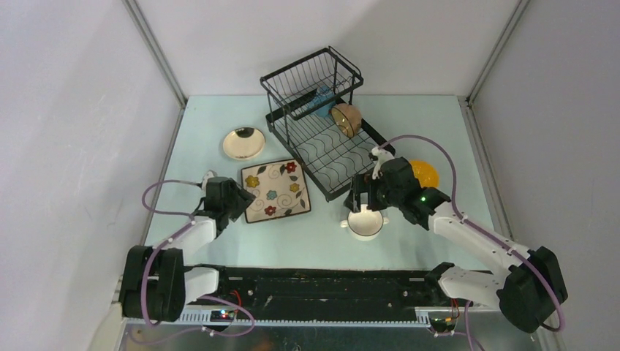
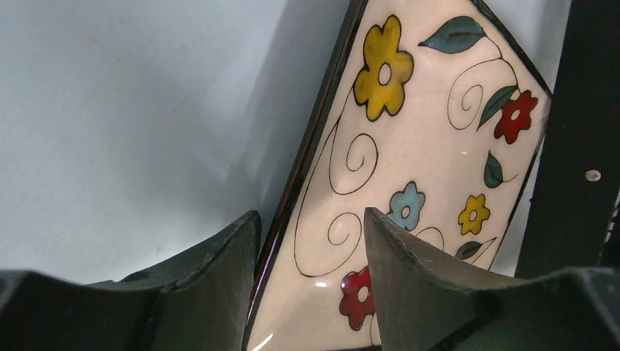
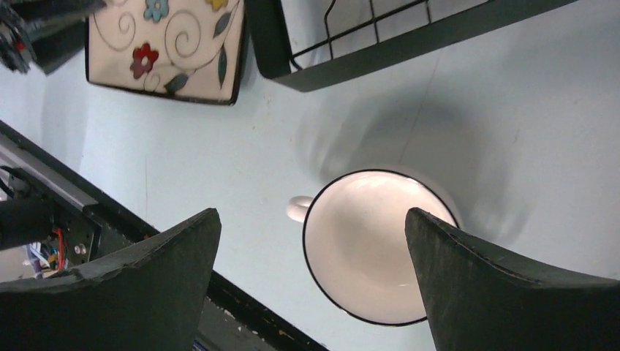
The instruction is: Load the mixed dishes into the dish rack
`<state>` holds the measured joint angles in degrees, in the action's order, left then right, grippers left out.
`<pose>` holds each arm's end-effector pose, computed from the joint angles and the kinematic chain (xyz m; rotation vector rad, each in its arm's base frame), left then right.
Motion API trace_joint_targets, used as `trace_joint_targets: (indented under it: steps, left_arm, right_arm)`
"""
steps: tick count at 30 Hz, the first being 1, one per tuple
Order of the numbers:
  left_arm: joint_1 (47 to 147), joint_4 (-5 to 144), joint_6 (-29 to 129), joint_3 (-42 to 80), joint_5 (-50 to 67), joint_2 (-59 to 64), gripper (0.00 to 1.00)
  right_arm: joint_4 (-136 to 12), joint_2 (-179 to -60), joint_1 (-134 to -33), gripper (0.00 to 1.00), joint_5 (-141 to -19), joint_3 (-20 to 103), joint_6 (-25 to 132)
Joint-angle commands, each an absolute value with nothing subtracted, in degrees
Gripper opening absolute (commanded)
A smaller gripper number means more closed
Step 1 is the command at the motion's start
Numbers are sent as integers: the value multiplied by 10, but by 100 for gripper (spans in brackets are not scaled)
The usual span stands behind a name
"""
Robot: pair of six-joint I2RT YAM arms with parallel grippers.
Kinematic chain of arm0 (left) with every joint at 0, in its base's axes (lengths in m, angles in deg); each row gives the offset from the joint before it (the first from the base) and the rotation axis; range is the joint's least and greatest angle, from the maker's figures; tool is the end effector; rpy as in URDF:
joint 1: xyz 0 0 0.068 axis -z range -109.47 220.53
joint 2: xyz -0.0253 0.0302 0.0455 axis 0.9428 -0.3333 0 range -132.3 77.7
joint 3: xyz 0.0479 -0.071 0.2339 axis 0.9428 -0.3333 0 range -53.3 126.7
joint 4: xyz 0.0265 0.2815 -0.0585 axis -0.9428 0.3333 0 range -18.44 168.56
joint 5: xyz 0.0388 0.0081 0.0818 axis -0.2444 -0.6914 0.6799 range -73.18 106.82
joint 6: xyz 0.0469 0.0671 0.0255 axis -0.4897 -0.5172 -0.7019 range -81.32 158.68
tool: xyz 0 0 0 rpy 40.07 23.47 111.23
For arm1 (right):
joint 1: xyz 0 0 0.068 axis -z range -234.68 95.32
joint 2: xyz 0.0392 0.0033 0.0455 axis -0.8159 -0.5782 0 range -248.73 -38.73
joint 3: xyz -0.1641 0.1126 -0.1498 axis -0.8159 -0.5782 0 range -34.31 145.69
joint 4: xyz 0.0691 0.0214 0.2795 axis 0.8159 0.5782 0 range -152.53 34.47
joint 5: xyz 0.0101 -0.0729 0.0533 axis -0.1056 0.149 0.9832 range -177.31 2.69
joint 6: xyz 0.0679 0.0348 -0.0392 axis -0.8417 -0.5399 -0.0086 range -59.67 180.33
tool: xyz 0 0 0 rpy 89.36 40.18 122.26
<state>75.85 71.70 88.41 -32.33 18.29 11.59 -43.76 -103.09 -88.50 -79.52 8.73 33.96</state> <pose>0.2631 -0.0225 0.0743 -0.9203 2.2205 -0.4295 0.2495 0.1795 0.1898 -0.2281 2.3519 0.6903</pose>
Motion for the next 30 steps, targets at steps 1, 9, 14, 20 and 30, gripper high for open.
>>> trace_joint_targets:
  steps: [1, 9, 14, 20, 30]
  left_arm:
    - [756, 678, 903, -344, 137, 64, 61]
    - [755, 667, 934, -360, 142, 81, 8]
    - [755, 797, 938, -342, 244, 184, 0]
    - [745, 887, 948, -338, 281, 322, 0]
    - [745, 927, 948, -347, 236, 378, 0]
  right_arm:
    - [-436, -1039, -910, 100, -804, 88, 323]
    - [-498, -1070, -949, 100, -772, 88, 278]
    - [-563, -1114, -988, 100, -761, 88, 208]
    - [-642, -1149, -1042, 100, -818, 89, 113]
    - [-562, -1135, -1022, 100, -837, 110, 104]
